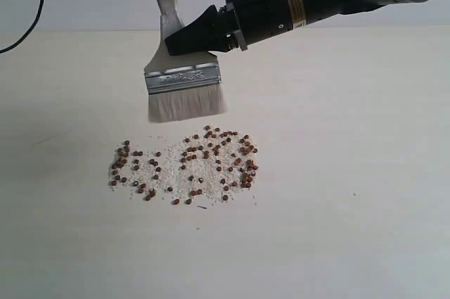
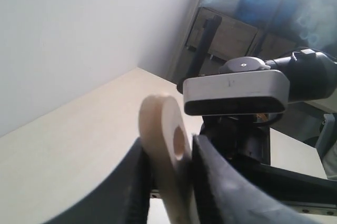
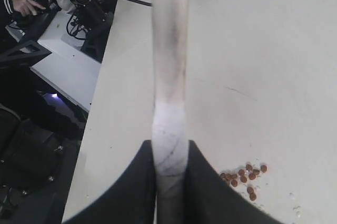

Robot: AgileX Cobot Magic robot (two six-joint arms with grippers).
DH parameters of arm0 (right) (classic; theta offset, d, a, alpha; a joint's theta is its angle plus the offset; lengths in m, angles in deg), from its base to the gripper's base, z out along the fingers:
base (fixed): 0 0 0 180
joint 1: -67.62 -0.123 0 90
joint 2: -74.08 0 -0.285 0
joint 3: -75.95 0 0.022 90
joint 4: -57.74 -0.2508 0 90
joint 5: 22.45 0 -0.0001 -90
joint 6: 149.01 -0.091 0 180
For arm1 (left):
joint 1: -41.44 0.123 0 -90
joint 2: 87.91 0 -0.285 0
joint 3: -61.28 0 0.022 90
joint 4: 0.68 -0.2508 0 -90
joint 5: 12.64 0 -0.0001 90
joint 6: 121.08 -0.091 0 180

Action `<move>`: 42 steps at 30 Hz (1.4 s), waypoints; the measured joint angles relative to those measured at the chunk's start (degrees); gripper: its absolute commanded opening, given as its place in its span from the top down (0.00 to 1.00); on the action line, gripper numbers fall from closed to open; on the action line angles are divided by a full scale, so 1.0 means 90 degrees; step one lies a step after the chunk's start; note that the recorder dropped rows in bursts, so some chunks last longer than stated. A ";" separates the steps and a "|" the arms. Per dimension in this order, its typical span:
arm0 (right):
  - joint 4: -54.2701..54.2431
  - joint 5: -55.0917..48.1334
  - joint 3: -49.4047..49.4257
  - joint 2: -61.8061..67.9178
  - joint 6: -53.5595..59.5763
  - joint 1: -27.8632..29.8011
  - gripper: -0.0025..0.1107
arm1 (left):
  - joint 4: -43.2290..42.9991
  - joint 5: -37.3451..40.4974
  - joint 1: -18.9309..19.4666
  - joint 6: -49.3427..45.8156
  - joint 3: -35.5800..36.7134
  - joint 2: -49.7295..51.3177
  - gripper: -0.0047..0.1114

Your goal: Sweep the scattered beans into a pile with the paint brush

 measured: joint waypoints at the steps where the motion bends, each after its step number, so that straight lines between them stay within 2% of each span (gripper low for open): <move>1: 0.0000 -0.0012 0.0000 0.0000 0.0041 0.0000 0.95 | 0.0000 0.0000 0.0000 0.0000 0.0000 0.0012 0.96; 7: -0.0040 -0.0051 0.0000 0.0027 0.0484 0.0013 0.81 | -0.0062 0.0039 0.0000 0.0124 0.0000 0.0024 0.96; 12: -0.0334 -0.0109 0.0000 0.0089 0.0678 0.0013 0.76 | -0.0062 0.0145 -0.0014 0.0341 0.0000 0.0024 0.96; 23: -0.1153 -0.0030 0.0000 0.0089 0.1034 0.0013 0.75 | -0.0307 -0.0012 -0.0423 0.0239 -0.0012 0.0049 0.96; 27: -0.1372 -0.0025 0.0000 0.0077 0.1367 0.0013 0.75 | -0.0482 -0.0012 -0.0433 0.0114 0.0011 0.0073 0.96; 42: -0.1521 -0.0060 0.0000 0.0089 0.1532 0.0013 0.75 | -0.0112 -0.0012 -0.0433 -0.0401 0.0052 0.0073 0.96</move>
